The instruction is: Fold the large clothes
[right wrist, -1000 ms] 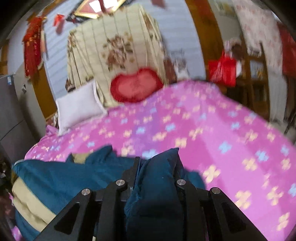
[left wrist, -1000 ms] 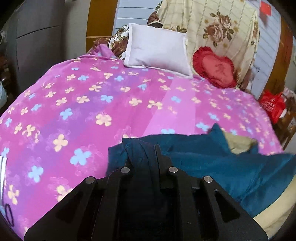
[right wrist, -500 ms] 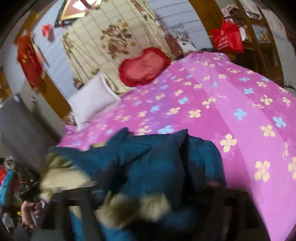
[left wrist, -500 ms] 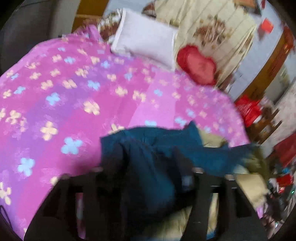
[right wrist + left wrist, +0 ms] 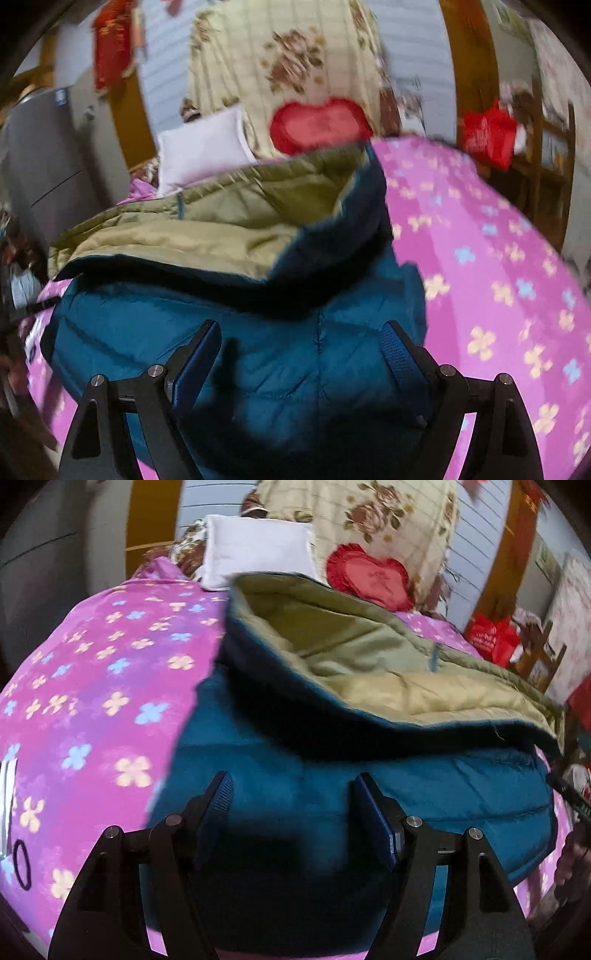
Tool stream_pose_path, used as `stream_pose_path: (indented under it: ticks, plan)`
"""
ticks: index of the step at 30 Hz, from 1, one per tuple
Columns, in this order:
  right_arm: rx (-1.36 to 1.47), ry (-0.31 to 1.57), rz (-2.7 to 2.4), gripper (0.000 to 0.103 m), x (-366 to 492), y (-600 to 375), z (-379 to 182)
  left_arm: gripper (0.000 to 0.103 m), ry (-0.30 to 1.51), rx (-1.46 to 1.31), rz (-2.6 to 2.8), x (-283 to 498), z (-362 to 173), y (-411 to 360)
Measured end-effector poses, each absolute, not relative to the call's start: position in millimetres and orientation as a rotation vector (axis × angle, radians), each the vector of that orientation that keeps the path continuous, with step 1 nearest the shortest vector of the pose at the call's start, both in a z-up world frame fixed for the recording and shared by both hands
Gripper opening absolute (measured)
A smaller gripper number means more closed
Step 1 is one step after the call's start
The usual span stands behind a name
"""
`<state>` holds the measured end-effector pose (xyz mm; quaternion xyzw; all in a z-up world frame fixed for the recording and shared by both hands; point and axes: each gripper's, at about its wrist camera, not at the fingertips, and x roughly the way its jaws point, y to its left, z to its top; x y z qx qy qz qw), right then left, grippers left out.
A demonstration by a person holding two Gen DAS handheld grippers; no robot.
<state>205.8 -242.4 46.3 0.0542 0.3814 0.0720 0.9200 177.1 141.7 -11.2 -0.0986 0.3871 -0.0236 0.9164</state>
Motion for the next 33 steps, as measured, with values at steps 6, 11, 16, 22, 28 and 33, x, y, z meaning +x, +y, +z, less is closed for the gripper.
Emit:
stream_pose_path:
  ticks: [6, 11, 16, 22, 28, 33]
  plan:
    - [0.171, 0.831, 0.174, 0.086, 255.4, -232.0, 47.0, 0.069, 0.726, -0.170, -0.039, 230.9, 23.2, 108.6]
    - [0.241, 0.926, 0.139, 0.103, 304.3, -233.4, 31.8, 0.069, 0.722, -0.094, 0.060, 305.7, 22.7, 104.4]
    - [0.255, 0.968, 0.094, 0.103, 319.8, -239.0, 15.7, 0.069, 0.876, -0.216, 0.176, 336.8, -38.5, 144.5]
    - [0.219, 0.939, 0.153, 0.103, 318.2, -234.9, 10.1, 0.078, 0.850, -0.249, 0.148, 331.9, -53.0, 149.1]
    - [0.194, 0.924, 0.193, 0.103, 313.6, -235.0, 1.7, 0.080, 0.875, -0.196, 0.145, 333.4, -58.8, 139.0]
    - [0.159, 0.954, 0.169, 0.103, 317.5, -233.5, -4.3, 0.080, 0.806, -0.180, 0.107, 318.9, -36.0, 131.0]
